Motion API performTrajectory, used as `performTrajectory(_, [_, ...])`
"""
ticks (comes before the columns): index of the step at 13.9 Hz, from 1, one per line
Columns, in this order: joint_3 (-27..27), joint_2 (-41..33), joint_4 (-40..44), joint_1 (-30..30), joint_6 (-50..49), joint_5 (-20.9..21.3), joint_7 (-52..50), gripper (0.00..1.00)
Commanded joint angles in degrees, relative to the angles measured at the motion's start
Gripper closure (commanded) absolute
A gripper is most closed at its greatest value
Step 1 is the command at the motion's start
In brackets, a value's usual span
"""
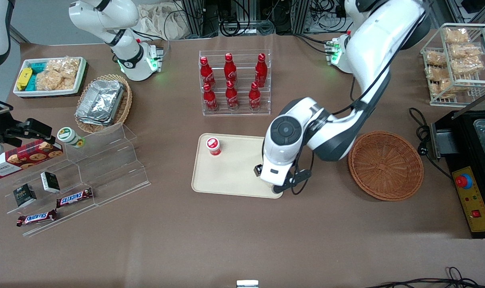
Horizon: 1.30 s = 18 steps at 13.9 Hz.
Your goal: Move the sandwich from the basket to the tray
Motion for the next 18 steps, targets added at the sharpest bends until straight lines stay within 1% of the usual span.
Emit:
performTrajectory(1, [0.28, -6.78, -1.64, 2.72, -5.27, -1.52, -1.37, 0.00])
performTrajectory(3, [0.19, -10.91, -1.73, 5.61, -8.43, -2.50, -1.11, 0.00])
performTrajectory(5, [0.10, -15.39, -1.81, 8.78, -12.38, -5.30, 0.46, 0.00])
performTrajectory(7, [0.36, -19.08, -1.82, 10.11, -16.25, -6.36, 5.72, 0.00])
performTrajectory(9, [0.63, -22.16, -1.82, 12.39, -18.90, -9.17, 10.56, 0.00])
performTrajectory(10, [2.72, -23.83, -1.90, 13.01, -19.78, -10.14, 14.06, 0.00])
performTrajectory(11, [5.44, -25.33, -1.90, 12.93, -20.48, -12.32, 17.84, 0.00])
performTrajectory(12, [8.94, -26.82, -1.90, 12.58, -21.19, -14.95, 22.40, 0.00])
performTrajectory(14, [16.07, -29.90, -3.74, 11.35, -21.72, -18.83, 31.54, 0.00])
performTrajectory(18, [27.59, -35.96, -10.15, 7.66, -21.37, -22.00, 46.58, 0.00])
